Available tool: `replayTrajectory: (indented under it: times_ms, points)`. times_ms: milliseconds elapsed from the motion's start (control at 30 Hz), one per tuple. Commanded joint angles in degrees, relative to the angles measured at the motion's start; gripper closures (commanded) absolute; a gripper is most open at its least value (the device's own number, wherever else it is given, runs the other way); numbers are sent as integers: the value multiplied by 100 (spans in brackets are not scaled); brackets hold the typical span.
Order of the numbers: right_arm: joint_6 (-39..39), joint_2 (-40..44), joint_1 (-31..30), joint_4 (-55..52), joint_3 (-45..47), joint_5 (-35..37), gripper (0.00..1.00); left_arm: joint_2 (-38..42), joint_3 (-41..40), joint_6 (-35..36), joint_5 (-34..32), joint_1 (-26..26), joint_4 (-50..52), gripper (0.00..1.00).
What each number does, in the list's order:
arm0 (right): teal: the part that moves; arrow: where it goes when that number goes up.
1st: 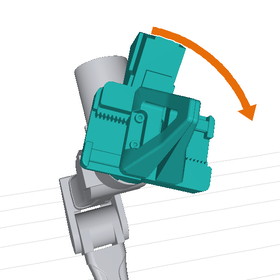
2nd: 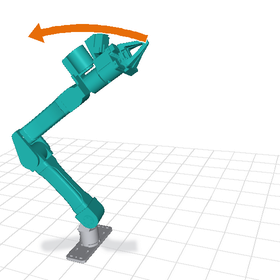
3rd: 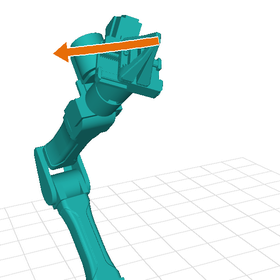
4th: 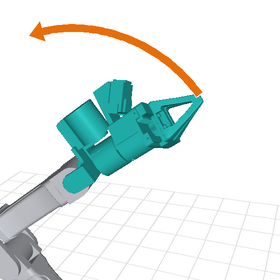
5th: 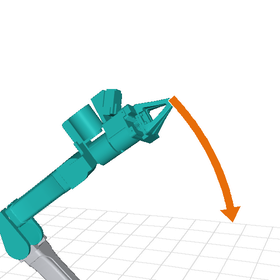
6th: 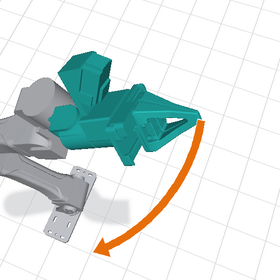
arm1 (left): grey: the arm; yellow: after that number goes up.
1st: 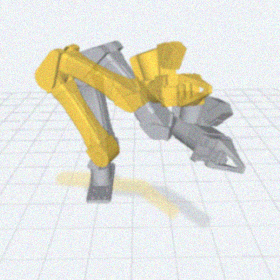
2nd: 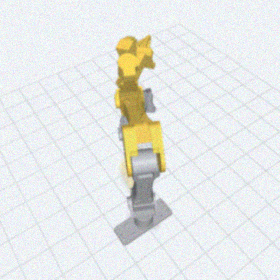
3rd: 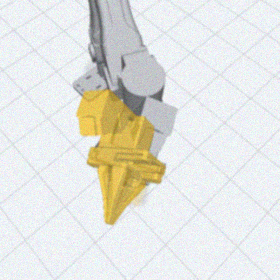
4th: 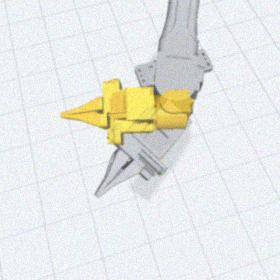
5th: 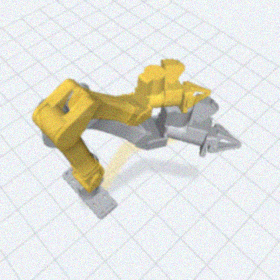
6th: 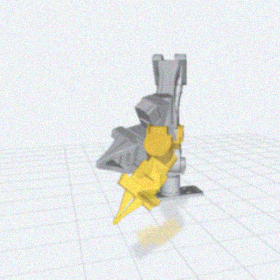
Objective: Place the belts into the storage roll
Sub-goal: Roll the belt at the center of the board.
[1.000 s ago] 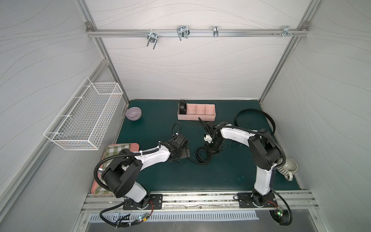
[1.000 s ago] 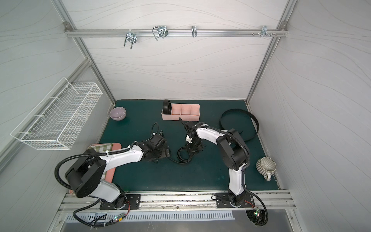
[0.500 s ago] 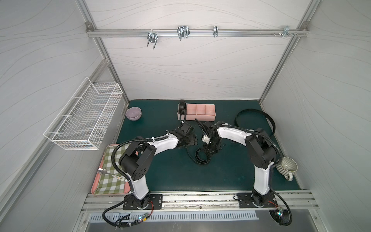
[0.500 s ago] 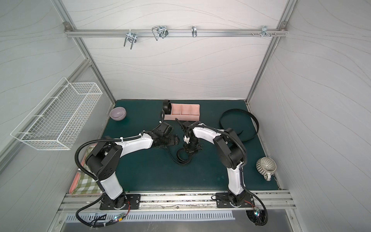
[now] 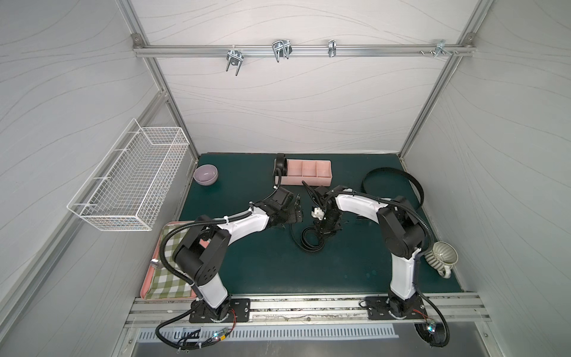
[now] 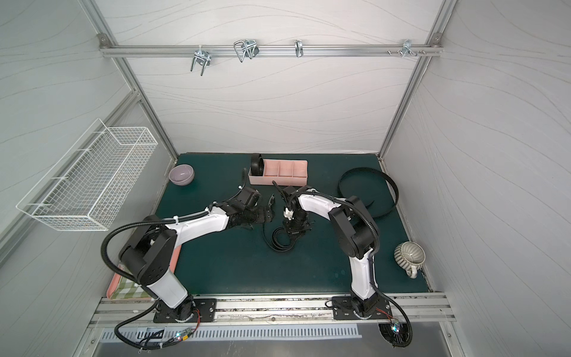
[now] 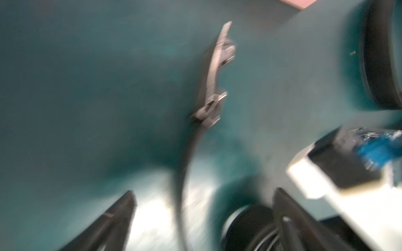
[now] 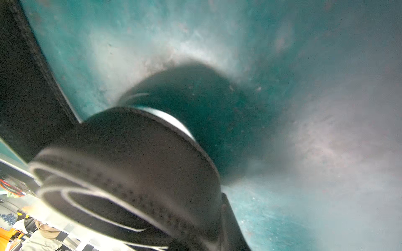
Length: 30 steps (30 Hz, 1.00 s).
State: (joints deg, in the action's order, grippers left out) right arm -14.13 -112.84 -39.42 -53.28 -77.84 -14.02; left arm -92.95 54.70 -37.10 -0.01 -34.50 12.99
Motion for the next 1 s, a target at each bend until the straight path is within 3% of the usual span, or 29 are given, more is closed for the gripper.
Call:
replayTrajectory:
  times_ms: [0, 167, 267, 533, 967]
  points:
    - [-5, -282, -30, -26, 133, -98, 93, 582, -426, -247, 57, 38, 168, 1]
    - [-10, -283, -31, -3, 160, -110, 93, 860, -1080, -662, 1047, -48, -531, 1]
    - [2, -282, -26, 5, 173, -110, 93, 699, -1010, -683, 1206, -275, -579, 3]
    - [14, -299, -59, -7, 173, -96, 93, 244, -964, -568, 1231, -401, -1159, 32]
    - [25, -340, -76, 0, 195, -114, 93, -187, -631, 129, 1636, -422, -1386, 29]
